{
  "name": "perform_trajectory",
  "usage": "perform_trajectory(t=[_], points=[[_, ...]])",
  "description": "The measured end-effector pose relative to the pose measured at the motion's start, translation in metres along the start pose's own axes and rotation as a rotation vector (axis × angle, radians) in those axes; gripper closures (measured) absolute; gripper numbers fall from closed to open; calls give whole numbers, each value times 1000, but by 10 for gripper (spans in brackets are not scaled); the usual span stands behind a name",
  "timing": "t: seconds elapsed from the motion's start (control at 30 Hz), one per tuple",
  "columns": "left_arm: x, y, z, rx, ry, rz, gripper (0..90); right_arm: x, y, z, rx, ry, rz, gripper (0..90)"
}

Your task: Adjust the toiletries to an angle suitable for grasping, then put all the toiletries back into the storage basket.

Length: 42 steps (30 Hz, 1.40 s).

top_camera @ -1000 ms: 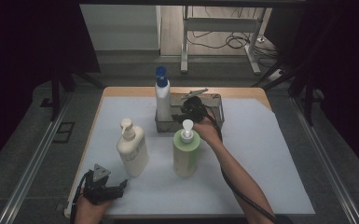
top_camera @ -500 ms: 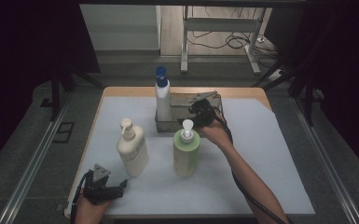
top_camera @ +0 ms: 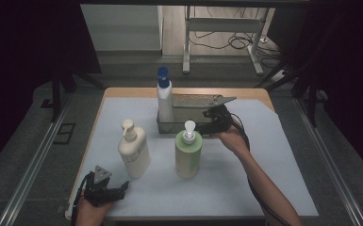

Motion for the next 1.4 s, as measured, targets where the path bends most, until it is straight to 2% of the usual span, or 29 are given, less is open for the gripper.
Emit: perform_trajectory(t=[0.33,0.4,0.8,1.07,1.2,1.4], points=[[0,0,0,1,0,0,107,-22,5,-18,-16,4,6,157],[0,0,0,0,0,0,107,-26,6,-23,-16,19,-2,155],[0,0,0,1,-2,1,107,-49,15,-47,-46,16,4,132],[0,0,0,0,-3,1,107,-61,27,-62,-56,20,40,131],[0,0,0,1,-3,0,107,-62,35,-70,-44,24,72,133],[0,0,0,1,-2,1,107,-64,48,-73,-44,10,109,119]])
Point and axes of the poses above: each handheld gripper's, and its own axes: x roughly forward along the jaws, z roughly out of its top, y roughly to its left, the point moved 5 cm from there along x, roughly forward along the jaws, and after that the axes turned 3 degrees about -x, right-handed, at the moved point
